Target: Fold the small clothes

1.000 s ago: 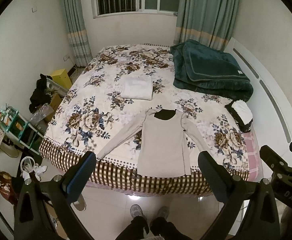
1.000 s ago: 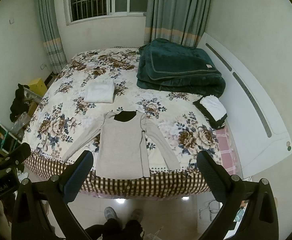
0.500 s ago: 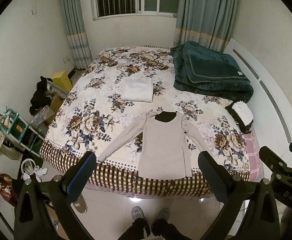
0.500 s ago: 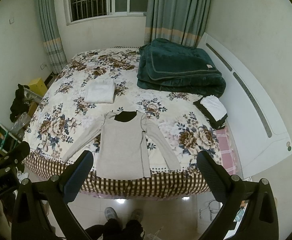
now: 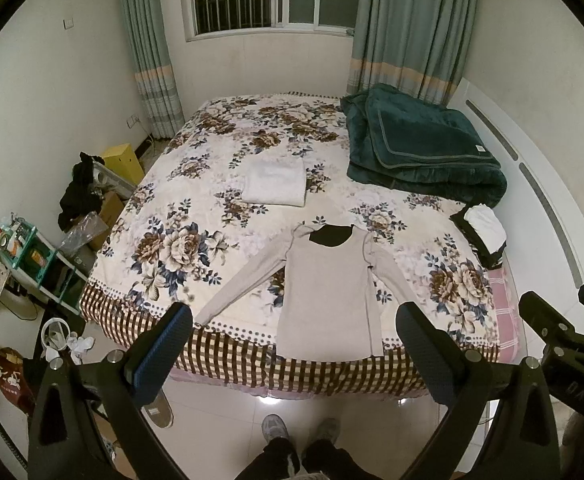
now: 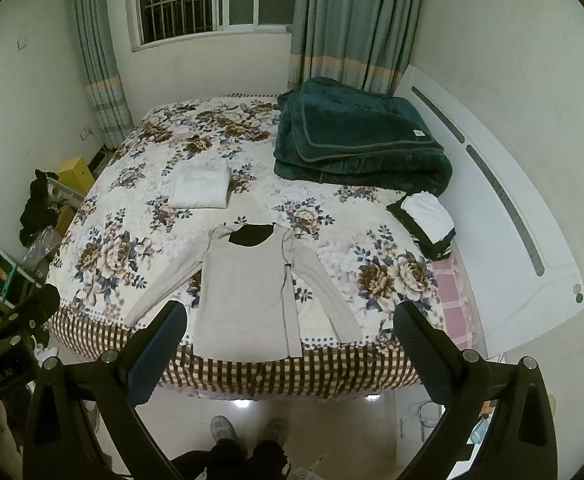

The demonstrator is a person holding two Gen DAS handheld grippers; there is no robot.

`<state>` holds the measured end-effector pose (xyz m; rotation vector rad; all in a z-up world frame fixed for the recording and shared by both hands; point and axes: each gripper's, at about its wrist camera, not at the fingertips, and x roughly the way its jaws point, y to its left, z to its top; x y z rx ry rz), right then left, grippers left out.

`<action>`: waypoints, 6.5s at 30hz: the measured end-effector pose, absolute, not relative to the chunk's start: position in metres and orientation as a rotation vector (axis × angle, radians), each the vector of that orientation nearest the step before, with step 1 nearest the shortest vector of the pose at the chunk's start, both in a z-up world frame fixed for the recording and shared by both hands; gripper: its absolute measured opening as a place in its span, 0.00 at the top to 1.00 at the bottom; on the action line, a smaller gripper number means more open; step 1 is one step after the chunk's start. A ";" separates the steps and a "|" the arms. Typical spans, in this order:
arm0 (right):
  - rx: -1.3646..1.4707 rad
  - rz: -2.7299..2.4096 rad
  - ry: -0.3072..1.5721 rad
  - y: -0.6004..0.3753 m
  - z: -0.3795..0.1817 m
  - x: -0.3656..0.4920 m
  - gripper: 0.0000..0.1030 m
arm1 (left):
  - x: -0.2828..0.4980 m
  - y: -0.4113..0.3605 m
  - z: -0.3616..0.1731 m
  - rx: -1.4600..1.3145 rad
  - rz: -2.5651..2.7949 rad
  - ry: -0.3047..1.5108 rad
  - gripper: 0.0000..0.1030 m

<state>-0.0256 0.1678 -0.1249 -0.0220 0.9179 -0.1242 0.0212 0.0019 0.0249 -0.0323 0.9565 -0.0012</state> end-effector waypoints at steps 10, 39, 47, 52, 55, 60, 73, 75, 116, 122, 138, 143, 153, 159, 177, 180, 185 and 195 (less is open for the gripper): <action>-0.020 -0.123 0.919 0.172 -0.125 -0.022 0.00 | 0.022 0.004 0.025 -0.032 0.000 0.950 0.00; 0.012 -0.135 0.938 0.186 -0.132 -0.004 0.00 | 0.031 0.008 0.024 -0.029 0.009 0.939 0.00; 0.183 -0.263 1.016 0.130 -0.225 0.058 0.00 | 0.093 0.018 -0.052 0.061 0.066 0.906 0.00; 0.296 -0.406 1.108 0.044 -0.328 0.093 0.00 | 0.151 0.008 -0.143 0.086 0.074 0.963 0.00; 0.409 -0.485 1.171 -0.021 -0.405 0.110 0.00 | 0.176 -0.001 -0.191 0.101 0.097 1.012 0.00; 0.627 -0.551 1.262 -0.122 -0.549 0.128 0.02 | 0.216 -0.015 -0.282 0.117 0.176 1.110 0.00; 1.056 -0.625 1.435 -0.187 -0.815 0.142 0.19 | 0.269 -0.056 -0.457 0.167 0.193 1.288 0.00; 1.073 -0.612 1.437 -0.180 -0.830 0.147 0.24 | 0.277 -0.062 -0.471 0.167 0.176 1.294 0.00; -0.056 0.381 1.719 0.354 -0.778 0.195 0.37 | 0.180 0.232 -0.505 -0.242 0.604 1.369 0.00; 0.131 0.129 1.710 0.261 -0.758 0.208 0.37 | 0.158 0.301 -0.535 -0.803 0.495 1.297 0.02; 0.296 -0.152 1.696 0.154 -0.742 0.221 0.37 | 0.231 0.280 -0.508 -0.652 0.342 1.181 0.95; 0.354 -0.156 1.682 0.108 -0.726 0.208 0.37 | 0.258 0.165 -0.424 -0.377 0.099 1.093 0.95; 0.439 -0.235 1.668 -0.035 -0.702 0.158 0.37 | 0.218 -0.111 -0.433 -0.118 -0.378 1.217 0.94; 0.495 -0.197 1.701 -0.116 -0.692 0.133 0.37 | 0.192 -0.163 -0.481 -0.012 -0.327 1.369 0.77; 0.466 0.039 1.551 -0.141 -0.646 0.266 0.37 | 0.344 0.003 -0.474 -0.138 0.078 1.244 0.09; 0.454 0.024 1.523 -0.144 -0.649 0.307 0.37 | 0.406 -0.014 -0.486 -0.030 0.054 1.197 0.09; 0.452 -0.032 1.545 -0.153 -0.653 0.335 0.37 | 0.488 -0.030 -0.538 0.180 0.104 1.223 0.09; 0.472 0.012 1.696 -0.134 -0.665 0.277 0.37 | 0.487 0.070 -0.546 0.058 0.212 1.306 0.09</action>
